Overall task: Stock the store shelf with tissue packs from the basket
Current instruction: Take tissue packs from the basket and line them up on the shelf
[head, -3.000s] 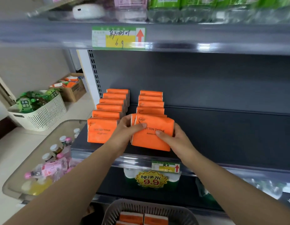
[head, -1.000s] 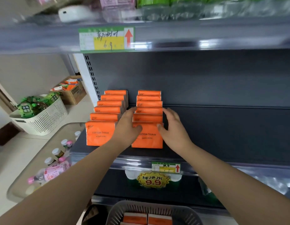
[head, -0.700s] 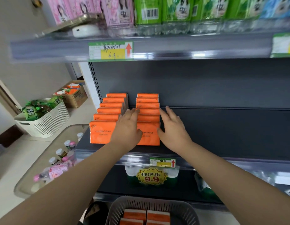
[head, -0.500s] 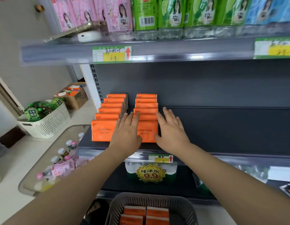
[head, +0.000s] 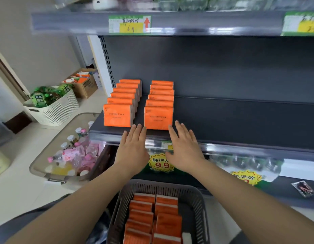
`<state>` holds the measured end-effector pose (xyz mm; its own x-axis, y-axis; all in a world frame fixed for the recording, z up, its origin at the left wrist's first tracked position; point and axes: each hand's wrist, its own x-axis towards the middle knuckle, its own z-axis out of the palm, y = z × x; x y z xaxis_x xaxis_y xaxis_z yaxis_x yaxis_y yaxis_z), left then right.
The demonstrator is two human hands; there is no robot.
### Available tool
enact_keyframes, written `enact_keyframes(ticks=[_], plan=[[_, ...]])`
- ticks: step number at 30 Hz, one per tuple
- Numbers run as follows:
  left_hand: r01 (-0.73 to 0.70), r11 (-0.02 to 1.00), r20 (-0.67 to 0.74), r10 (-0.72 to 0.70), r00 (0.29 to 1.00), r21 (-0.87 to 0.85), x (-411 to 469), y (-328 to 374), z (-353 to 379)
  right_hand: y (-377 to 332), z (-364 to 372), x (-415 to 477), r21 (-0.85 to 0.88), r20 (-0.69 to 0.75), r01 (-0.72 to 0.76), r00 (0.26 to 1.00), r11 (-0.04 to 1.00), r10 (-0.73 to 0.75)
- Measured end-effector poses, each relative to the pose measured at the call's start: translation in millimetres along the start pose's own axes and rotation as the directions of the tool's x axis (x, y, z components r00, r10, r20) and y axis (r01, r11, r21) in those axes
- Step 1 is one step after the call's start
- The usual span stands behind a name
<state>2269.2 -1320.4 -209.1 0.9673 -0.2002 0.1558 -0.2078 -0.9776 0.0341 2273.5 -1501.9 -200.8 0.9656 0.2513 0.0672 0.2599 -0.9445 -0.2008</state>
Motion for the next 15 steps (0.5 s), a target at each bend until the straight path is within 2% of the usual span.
enact_keyframes(ticks=[15], plan=[[0.031,0.998,0.264,-0.017,0.964,-0.049,-70.8,-10.9,96.9,3.4,92.4,-51.9,0.052,0.227,0.016,0.974,0.999,-0.027]])
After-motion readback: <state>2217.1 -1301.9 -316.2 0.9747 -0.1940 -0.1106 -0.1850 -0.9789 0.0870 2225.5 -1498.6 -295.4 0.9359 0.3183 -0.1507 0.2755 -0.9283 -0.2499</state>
